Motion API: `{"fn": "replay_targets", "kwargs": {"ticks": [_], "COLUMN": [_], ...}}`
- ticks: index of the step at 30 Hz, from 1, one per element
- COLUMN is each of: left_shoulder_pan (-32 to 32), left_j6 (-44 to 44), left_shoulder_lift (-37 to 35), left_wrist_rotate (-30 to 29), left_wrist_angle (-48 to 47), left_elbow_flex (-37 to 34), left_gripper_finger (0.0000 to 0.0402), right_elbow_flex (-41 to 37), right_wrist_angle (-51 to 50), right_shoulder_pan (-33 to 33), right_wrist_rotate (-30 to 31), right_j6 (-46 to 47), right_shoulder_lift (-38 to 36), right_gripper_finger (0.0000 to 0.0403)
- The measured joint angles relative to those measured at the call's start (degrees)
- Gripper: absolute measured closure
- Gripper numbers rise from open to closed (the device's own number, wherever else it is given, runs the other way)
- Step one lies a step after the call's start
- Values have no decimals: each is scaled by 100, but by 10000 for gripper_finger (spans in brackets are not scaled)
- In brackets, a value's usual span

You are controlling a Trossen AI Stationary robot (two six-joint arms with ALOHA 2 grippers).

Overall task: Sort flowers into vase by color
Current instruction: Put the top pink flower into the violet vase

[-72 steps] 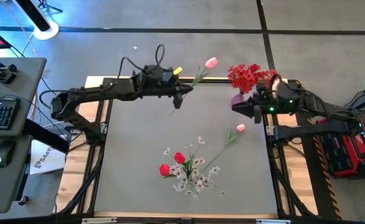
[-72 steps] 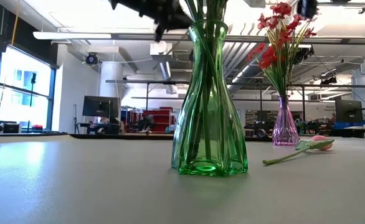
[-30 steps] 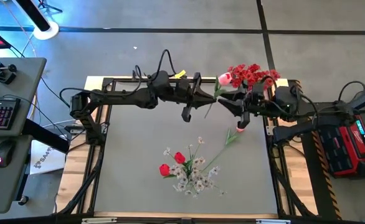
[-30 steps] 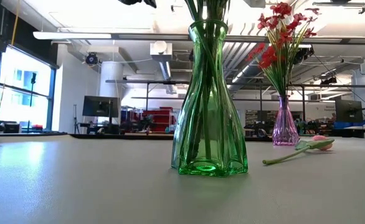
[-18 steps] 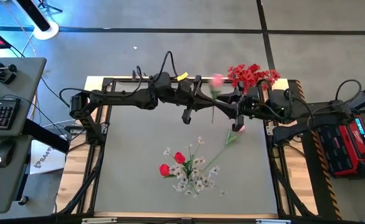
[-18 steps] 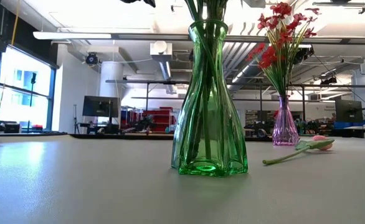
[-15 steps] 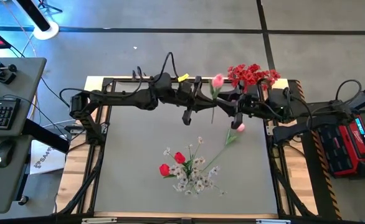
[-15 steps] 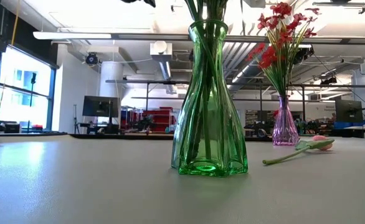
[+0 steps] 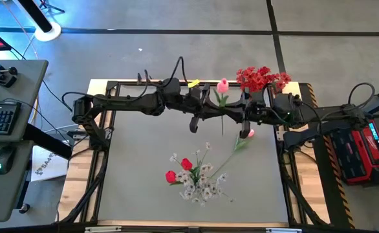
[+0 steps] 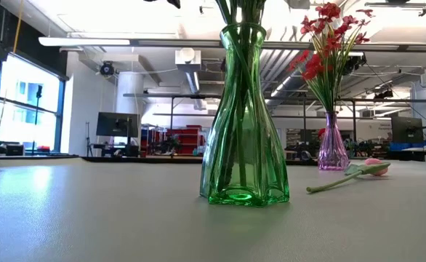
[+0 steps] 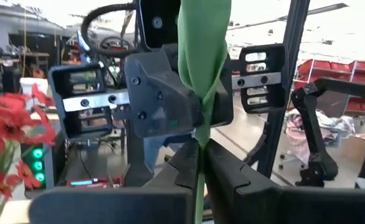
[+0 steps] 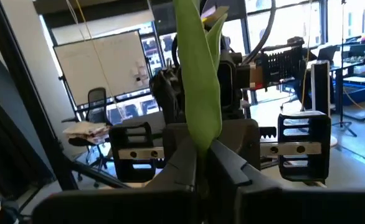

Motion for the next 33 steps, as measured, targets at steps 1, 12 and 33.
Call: {"fn": "replay_targets", "kwargs": {"ticks": [1,12,33], "left_shoulder_pan": [-10,203,955], "left_j6": [3,584,988], "left_shoulder_lift": [0,-876,-2478], "left_wrist_rotate": [0,-365,-350], "left_wrist_angle": [-46,-2209,-3984], "left_elbow_flex": [0,0,-728], "left_gripper_finger": [388,298,273], "right_elbow_flex": [-2,-2,-2], "right_wrist_angle": [-16,-343,-2477], "right_shoulder_pan": [1,78,1184], "right_wrist_rotate": [-7,420,2505], "right_j6": [11,-206,-398], "right_shoulder_lift": [2,-523,-2216], "right_gripper_finger": [395,401,403]}}
